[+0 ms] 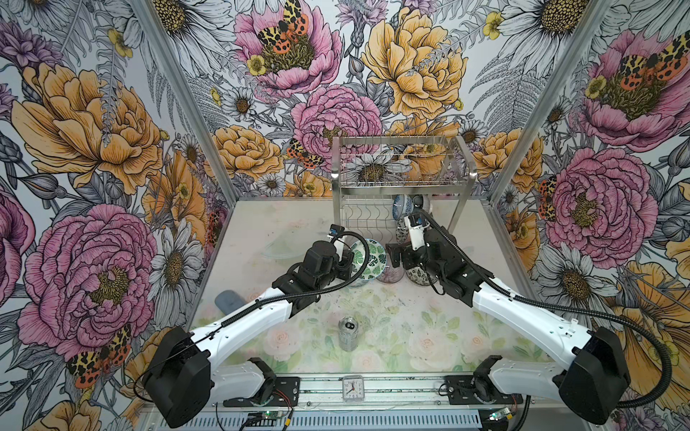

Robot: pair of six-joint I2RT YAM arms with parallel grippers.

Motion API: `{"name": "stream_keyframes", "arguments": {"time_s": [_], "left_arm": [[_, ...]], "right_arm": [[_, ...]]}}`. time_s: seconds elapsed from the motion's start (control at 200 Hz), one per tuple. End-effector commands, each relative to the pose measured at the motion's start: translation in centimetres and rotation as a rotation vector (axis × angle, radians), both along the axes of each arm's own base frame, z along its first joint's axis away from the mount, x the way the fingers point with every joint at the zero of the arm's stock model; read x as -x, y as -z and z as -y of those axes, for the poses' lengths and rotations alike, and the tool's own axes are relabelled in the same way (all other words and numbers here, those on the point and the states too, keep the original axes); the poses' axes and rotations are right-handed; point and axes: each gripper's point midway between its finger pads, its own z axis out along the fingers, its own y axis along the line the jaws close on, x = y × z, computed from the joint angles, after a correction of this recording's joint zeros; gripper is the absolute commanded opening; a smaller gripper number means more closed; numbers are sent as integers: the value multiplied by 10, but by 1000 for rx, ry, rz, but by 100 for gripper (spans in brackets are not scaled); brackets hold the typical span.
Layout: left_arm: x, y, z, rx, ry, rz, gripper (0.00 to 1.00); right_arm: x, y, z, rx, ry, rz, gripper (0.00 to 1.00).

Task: Load the bowls into the dish rack
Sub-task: 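Lift the monstera bowl with left gripper while right gripper grasps its rim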

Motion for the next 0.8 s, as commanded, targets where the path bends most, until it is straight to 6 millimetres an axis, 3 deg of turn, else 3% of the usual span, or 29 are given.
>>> {"name": "stream_keyframes", "arguments": {"time_s": [0.0,0.24,0.49,0.796], "left_arm": [[-8,-40,17,99,30,96,0],[-14,-37,29,126,51,79,0],[-15,-48,26,131,41,114,0],[-15,-55,23,136,31,134,0]], "right_arm": [[-4,0,-16,-60,-31,-9,99],[-9,19,-37,-146,-72,-65,92],[-11,28,-46,-178,-91,-91,64],[-12,28,-47,-185,-87,-94,5]]}}
